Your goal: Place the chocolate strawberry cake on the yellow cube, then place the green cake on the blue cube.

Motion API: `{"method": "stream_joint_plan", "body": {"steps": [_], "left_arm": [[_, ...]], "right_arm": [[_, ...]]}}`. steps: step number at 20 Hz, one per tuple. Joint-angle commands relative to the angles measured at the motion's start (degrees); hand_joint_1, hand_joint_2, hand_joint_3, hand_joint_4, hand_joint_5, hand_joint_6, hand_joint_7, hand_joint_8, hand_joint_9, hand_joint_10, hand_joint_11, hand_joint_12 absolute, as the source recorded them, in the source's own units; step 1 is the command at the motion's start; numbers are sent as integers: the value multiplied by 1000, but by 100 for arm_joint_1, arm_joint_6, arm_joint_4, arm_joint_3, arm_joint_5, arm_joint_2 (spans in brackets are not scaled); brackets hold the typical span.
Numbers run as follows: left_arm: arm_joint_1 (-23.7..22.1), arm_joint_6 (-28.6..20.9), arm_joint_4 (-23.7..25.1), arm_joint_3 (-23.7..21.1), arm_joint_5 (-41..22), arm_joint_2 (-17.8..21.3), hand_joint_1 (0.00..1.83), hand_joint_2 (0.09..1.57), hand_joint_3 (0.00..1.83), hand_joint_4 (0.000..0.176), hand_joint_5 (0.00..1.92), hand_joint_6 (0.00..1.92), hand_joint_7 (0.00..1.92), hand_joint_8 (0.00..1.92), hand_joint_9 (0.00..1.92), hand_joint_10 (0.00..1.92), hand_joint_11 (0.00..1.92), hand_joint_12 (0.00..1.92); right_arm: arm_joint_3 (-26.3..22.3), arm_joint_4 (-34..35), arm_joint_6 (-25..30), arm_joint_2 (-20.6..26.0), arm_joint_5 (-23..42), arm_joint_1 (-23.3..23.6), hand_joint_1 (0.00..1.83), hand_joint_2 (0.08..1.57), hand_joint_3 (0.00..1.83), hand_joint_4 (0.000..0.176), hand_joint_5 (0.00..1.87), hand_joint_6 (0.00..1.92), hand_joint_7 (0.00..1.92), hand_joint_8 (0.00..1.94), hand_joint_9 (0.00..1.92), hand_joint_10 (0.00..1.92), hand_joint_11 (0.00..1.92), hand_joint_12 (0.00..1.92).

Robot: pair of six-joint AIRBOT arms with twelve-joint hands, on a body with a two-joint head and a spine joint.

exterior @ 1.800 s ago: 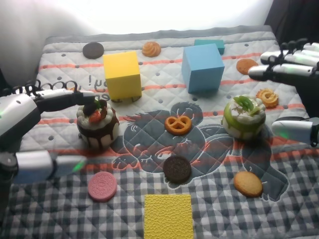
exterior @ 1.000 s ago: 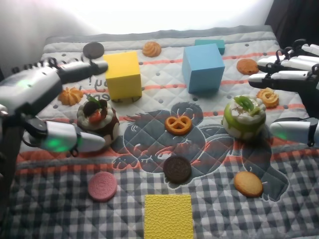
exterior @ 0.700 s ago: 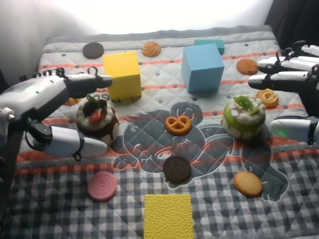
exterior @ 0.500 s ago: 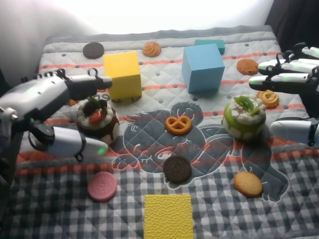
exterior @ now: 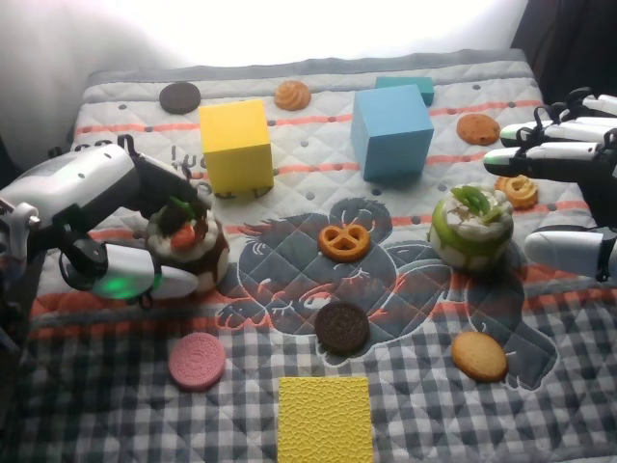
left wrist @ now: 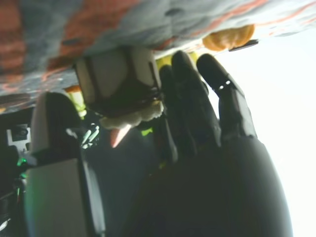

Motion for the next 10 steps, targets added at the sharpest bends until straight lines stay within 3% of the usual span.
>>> {"method": "stream_joint_plan", "body": {"steps": [1,2,3,4,6,8,10], "left_arm": [[-93,-30,125,6,-591,19,1273,1066,7,0,1313,174,966,1190,859,975,474,1641],[-110,-32,126,-1,-623,20,1279,1068,2,0,1295,176,997,1183,802,1238,460,1760],[-116,-34,126,-6,-658,24,1281,1065,0,0,1296,186,1009,1165,796,1294,473,1784],[-141,-49,127,-10,-706,37,1280,1066,0,0,1292,202,1006,1166,800,1256,445,1766],[-193,-214,181,-4,-801,69,1282,1065,0,0,1257,237,1039,1138,874,1210,483,1763],[-255,-726,349,55,-957,101,1271,1088,2,0,1156,412,1000,1218,813,1403,421,1865],[-396,-1168,478,187,-1044,85,1269,1095,0,0,1129,464,990,1241,820,1447,505,1865]], "right_arm": [[-5,122,15,-17,691,17,198,1254,3,19,470,2,339,4,388,8,81,979],[-7,122,15,-17,691,5,173,1260,4,20,471,2,341,3,397,9,94,976],[-7,124,15,-18,691,-9,150,1260,1,17,484,1,360,2,429,7,159,927],[-7,126,16,-19,691,-18,144,1257,0,26,469,0,349,0,414,1,148,907],[-7,127,16,-21,691,-20,128,1270,4,13,464,0,346,1,398,0,134,897],[-5,132,16,-25,691,-20,159,1277,1,0,475,0,349,0,393,1,133,857],[-4,140,16,-34,691,-21,171,1273,0,0,495,0,371,0,422,1,205,753]]}}
